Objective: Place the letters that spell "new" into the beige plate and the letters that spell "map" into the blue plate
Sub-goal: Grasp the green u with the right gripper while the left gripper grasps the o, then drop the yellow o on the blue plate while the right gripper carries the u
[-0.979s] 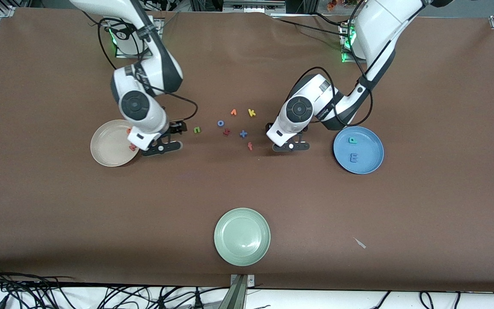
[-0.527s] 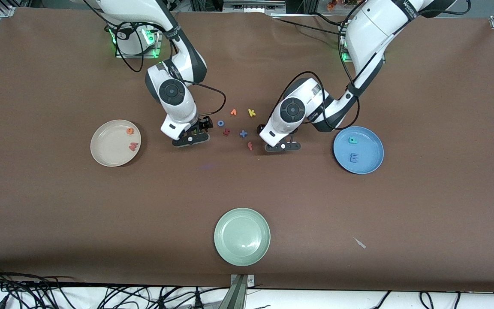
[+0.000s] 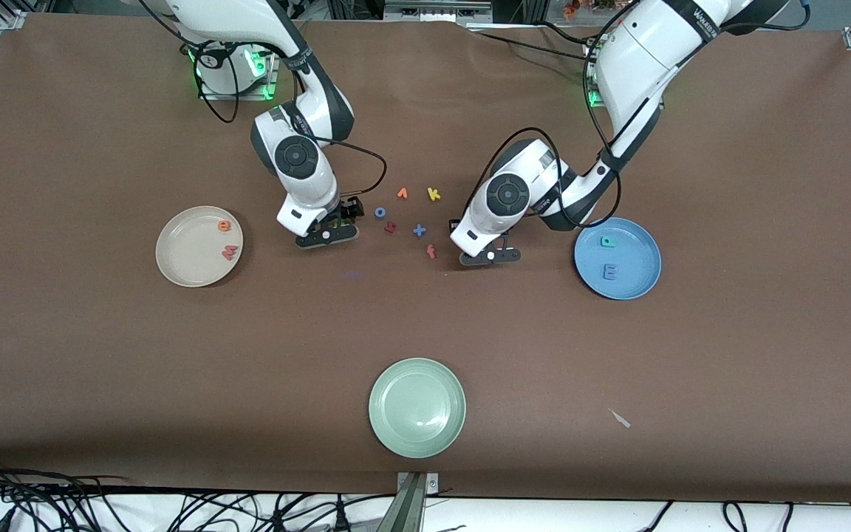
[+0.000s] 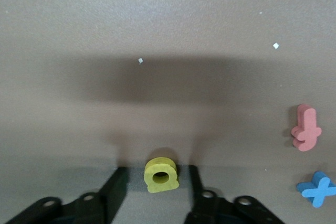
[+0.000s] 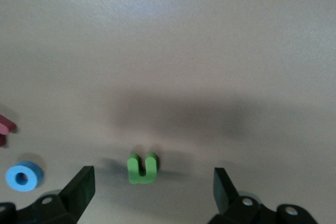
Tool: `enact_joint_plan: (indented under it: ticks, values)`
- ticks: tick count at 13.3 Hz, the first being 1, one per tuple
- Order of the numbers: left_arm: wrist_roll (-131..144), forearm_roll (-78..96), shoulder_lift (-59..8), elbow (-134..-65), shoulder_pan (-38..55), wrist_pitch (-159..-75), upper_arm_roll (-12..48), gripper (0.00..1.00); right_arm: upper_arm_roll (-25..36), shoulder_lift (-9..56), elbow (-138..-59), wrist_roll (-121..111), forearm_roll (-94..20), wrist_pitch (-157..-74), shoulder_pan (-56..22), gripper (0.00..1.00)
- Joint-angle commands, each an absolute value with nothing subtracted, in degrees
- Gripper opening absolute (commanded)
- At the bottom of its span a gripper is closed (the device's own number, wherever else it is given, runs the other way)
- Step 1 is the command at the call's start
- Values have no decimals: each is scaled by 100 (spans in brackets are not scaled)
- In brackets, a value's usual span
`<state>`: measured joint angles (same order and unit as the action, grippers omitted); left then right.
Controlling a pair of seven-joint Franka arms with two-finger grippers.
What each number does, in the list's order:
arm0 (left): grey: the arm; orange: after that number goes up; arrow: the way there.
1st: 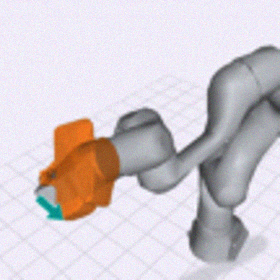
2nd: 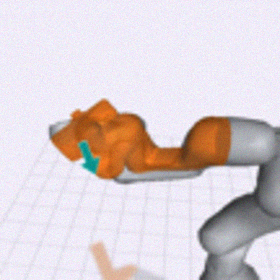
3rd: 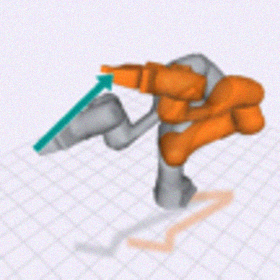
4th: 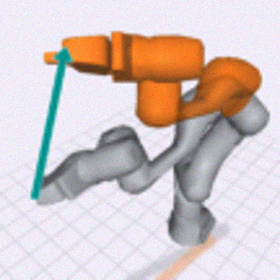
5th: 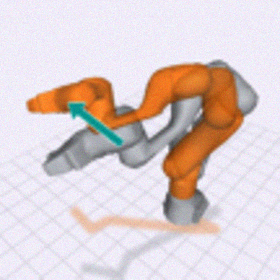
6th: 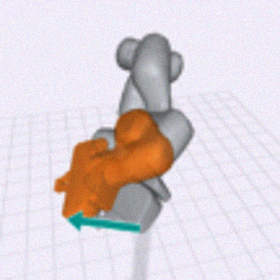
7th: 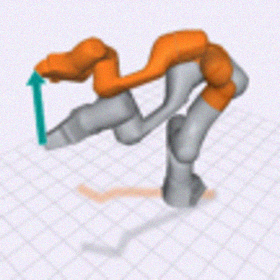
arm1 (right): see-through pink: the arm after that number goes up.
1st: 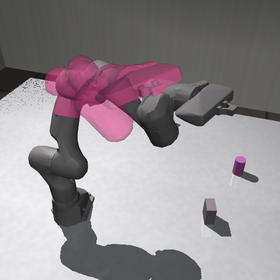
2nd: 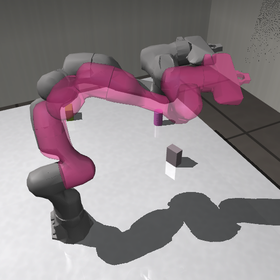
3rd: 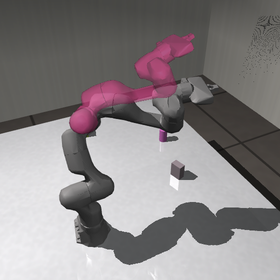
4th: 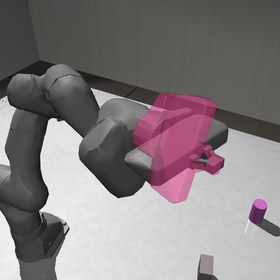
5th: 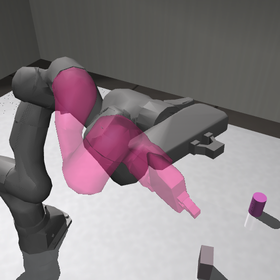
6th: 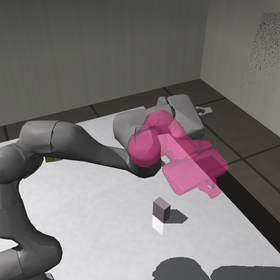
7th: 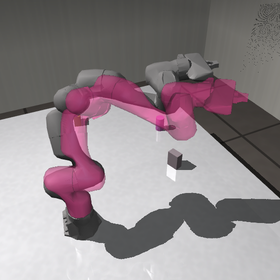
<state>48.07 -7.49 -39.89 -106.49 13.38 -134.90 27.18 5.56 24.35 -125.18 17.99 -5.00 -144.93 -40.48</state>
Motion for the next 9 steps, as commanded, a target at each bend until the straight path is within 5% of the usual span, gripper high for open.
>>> enact_joint_plan:
  ticks: [1,6,9]
  values:
    - [4834,-738,-4061,-10564,1371,-13509,2716,0,519,2276,-12771,1837,-650,-14704,-4025,97]
    - [4624,-747,-3518,-10477,1108,-12361,2698,0,440,2355,-12779,1880,-694,-14818,-4025,68]
    - [3389,-747,-3051,-10477,468,-11508,2698,0,431,2390,-12779,1925,-729,-14836,-4025,64]
